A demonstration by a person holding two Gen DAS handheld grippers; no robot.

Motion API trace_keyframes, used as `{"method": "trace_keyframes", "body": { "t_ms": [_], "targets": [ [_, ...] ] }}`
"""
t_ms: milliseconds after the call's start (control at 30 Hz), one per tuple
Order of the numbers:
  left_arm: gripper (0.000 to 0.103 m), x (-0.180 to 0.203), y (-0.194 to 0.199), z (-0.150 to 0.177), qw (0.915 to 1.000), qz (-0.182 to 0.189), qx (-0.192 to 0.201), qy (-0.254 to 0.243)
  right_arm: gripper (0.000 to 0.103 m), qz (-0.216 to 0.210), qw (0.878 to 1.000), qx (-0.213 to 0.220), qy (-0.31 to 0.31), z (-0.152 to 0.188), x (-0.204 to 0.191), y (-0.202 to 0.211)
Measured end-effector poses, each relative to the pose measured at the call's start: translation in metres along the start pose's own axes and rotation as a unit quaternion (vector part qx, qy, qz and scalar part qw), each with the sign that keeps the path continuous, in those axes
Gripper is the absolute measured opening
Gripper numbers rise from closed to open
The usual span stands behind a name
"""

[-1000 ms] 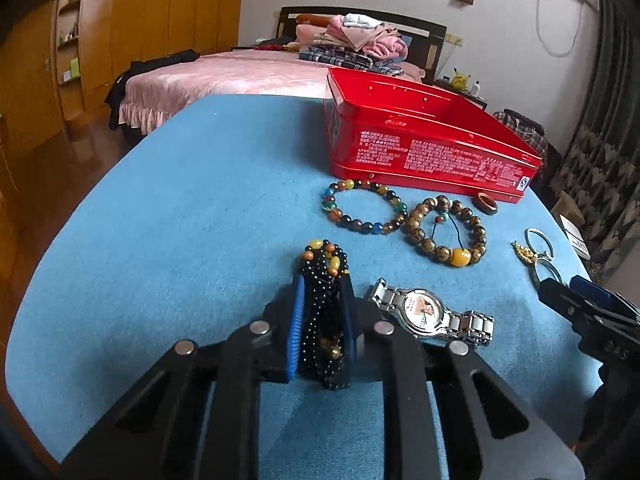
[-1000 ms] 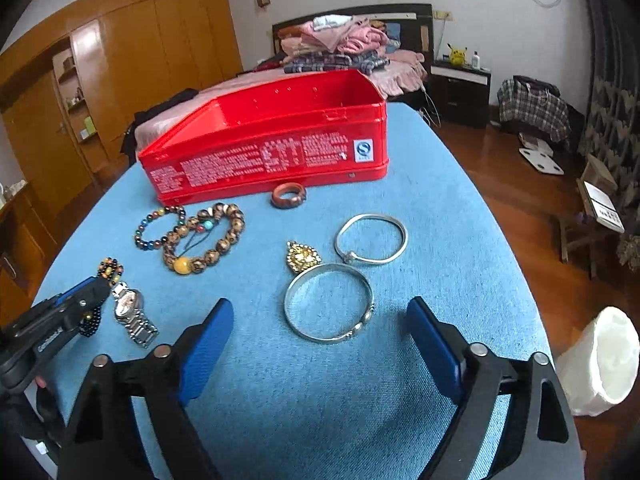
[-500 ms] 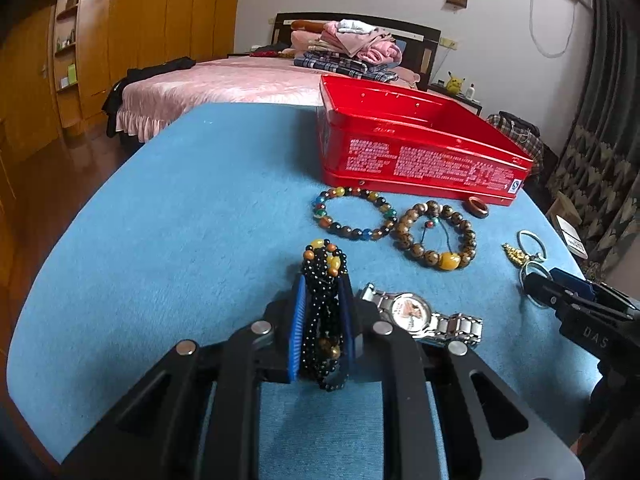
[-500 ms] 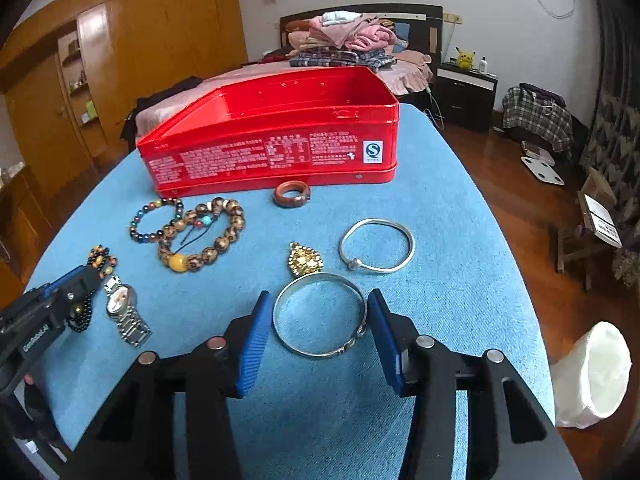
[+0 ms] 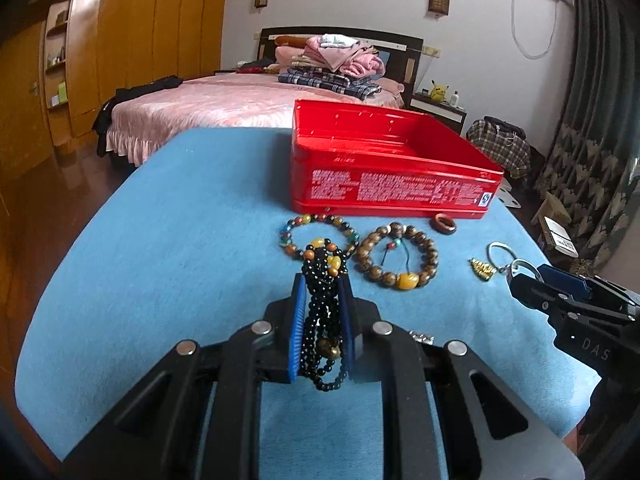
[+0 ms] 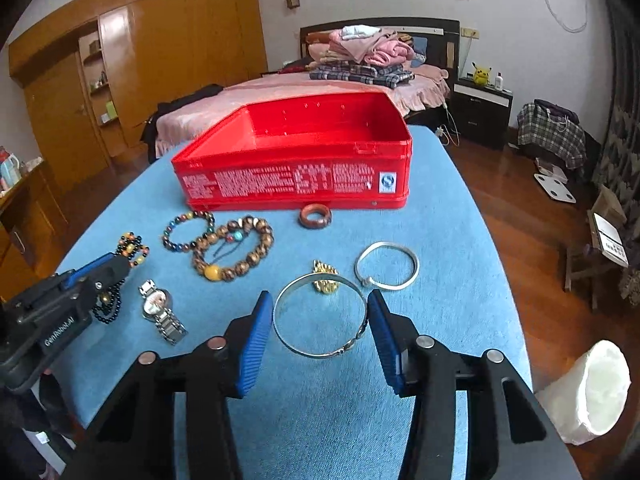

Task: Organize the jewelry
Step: 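Carry both pieces into the red tin box and open both grippers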

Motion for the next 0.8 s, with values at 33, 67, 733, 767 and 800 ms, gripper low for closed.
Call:
{"method": "trace_keyframes", "body": {
  "t_ms": [33,67,733,767,800],
  "targets": [
    [0.015,0.001,0.001,-0.002,1.0,0.002,0.002,0.0,0.048,-0.003,1.0,0.004,-0.002,-0.004,-0.001,0.001],
    [0.015,0.002,0.0,-0.005,1.0,0.003,0.004,0.0,0.048,-0.005,1.0,0.007,-0.004,-0.008,0.0,0.002],
    [0.015,0.029,-0.06,-0.097,0.9968,0.027,0.075,0.001,0.048,-0.027,0.996,0.085,-0.004,-0.109,0.006,-0.044],
    [0.015,0.031,-0.068,-0.104,0.9965,0.03,0.078,0.0,0.048,-0.028,0.996,0.087,-0.004,-0.114,0.006,-0.051],
    [0.015,0.032,-0.071,-0.106,0.9963,0.031,0.08,-0.001,0.048,-0.028,0.995,0.091,-0.004,-0.118,0.006,-0.056]
  ]
}}
Point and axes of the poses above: each gripper's, at about its wrist camera, not at the fingertips, and y roughly against the way its jaws point, x to its right, z to its underside, the point moved 7 cm from there along -y, roughly the way its jaws point, and after that the axes turned 15 degrees about x, right-handed, at the moved point
